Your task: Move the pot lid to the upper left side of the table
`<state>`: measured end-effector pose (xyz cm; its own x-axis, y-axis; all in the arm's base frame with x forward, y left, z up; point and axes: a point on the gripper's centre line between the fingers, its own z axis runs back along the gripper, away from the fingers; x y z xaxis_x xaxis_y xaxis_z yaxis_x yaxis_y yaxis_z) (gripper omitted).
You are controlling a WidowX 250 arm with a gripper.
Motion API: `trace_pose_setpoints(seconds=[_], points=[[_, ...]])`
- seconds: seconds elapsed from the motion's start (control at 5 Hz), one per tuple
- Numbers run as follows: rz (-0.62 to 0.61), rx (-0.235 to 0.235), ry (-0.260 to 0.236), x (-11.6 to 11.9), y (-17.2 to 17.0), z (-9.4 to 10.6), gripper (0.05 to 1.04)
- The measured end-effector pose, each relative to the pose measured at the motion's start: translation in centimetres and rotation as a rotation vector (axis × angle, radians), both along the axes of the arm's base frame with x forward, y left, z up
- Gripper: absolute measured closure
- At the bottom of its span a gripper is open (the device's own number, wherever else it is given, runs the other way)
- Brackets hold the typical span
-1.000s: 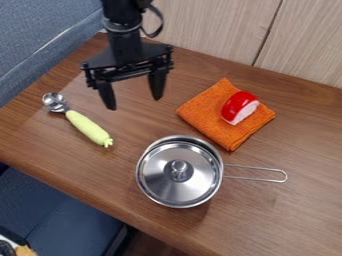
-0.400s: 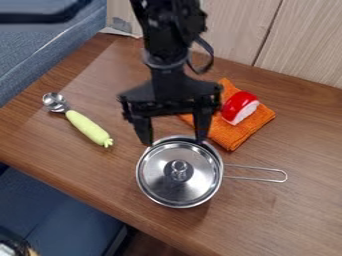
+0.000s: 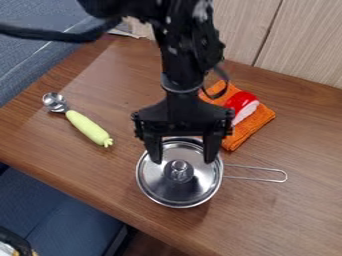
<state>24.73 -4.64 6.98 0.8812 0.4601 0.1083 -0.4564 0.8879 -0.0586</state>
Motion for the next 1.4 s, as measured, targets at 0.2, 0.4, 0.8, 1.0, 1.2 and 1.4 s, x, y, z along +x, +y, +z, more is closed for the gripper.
trace_pose_setpoints(seconds=[0.2,0.4,0.8,1.0,1.2,1.4], points=[[-0.019,0.009,0.021,0.1,-0.5,-0.8,0.084],[-0.019,0.022,0.02,0.2,-0.3,-0.8,0.084],[-0.016,0.04,0.044,-0.2,0.2,-1.3,0.321],[-0.023,0.041,0.065,-0.4,0.2,-1.9,0.577],[-0.037,0.046,0.065,-0.5,-0.1,-1.9,0.785],[-0.032,0.04,0.065,-0.6,-0.2,-2.0,0.793]])
